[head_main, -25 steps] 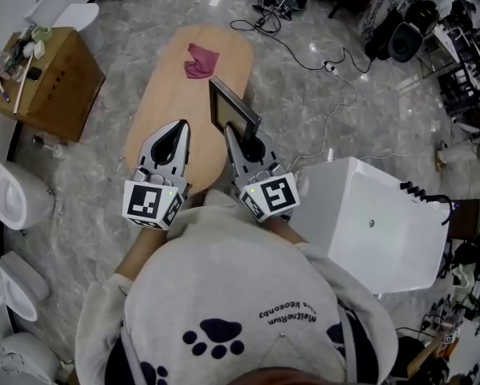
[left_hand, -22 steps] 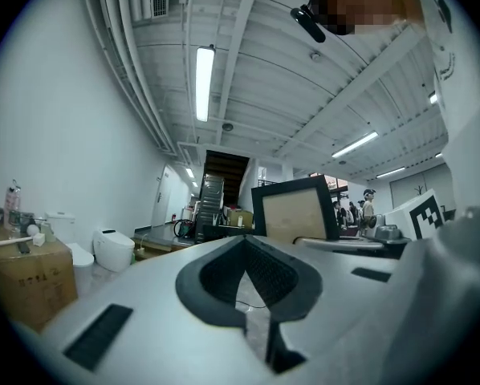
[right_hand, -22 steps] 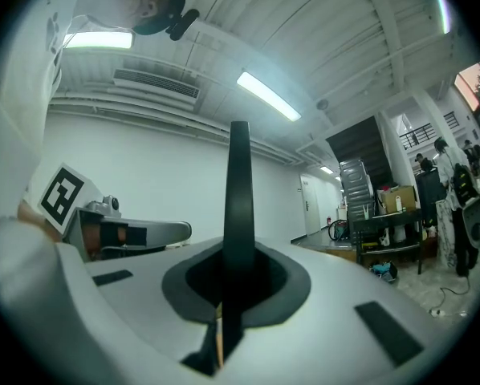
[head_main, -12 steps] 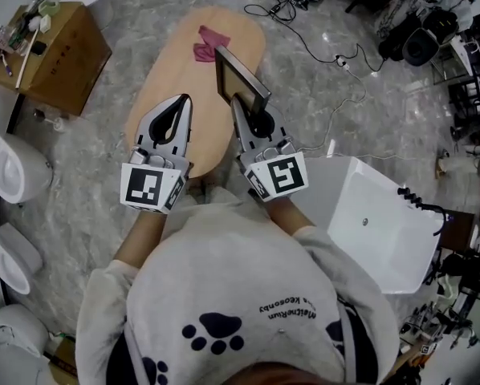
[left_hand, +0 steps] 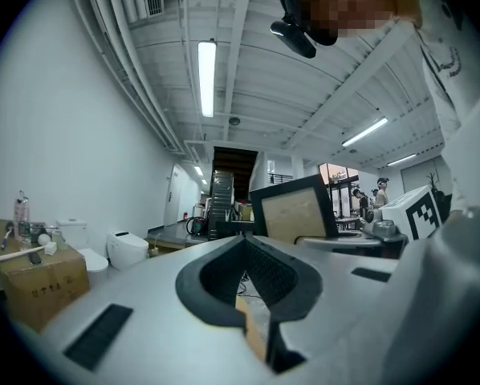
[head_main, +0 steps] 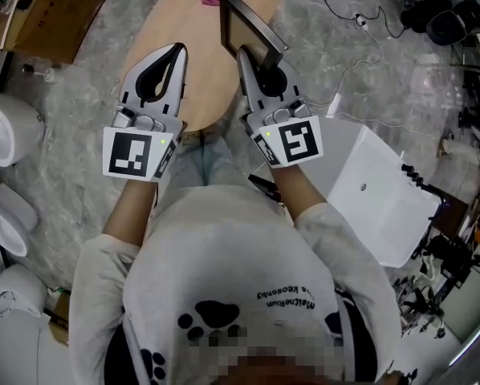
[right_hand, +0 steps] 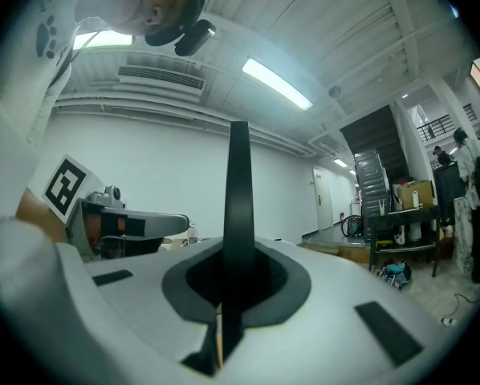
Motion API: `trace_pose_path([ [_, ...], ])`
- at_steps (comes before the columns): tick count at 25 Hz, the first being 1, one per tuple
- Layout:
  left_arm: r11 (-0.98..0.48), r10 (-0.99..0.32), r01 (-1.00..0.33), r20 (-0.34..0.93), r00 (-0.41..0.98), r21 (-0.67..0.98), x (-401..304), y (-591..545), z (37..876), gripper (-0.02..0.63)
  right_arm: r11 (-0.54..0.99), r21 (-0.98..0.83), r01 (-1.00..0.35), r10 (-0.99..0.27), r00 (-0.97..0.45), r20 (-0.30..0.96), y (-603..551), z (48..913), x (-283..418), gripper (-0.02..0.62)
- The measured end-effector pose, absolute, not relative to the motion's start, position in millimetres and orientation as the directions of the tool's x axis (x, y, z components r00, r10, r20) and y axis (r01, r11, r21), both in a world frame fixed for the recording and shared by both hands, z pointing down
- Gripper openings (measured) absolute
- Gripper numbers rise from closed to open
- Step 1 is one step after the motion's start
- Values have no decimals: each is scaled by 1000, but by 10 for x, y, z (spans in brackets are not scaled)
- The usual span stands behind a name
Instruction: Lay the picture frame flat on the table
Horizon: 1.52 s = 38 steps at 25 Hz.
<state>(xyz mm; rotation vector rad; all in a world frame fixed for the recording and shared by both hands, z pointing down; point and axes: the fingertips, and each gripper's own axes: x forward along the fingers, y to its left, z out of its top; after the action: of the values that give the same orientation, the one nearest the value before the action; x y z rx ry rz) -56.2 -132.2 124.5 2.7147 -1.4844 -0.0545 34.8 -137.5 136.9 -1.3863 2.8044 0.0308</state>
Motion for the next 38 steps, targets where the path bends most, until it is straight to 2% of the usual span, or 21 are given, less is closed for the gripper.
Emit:
trace_pose_path([
  [18, -528, -836, -845, 119, 535, 89, -557, -1472, 2300, 9, 684, -71, -726, -722, -688, 72, -1440, 2503, 281, 17],
  [38, -520, -814, -831, 179, 552, 195, -494, -1311, 3565, 9, 712, -152, -686, -673, -728, 131, -1378, 3619, 268, 17],
])
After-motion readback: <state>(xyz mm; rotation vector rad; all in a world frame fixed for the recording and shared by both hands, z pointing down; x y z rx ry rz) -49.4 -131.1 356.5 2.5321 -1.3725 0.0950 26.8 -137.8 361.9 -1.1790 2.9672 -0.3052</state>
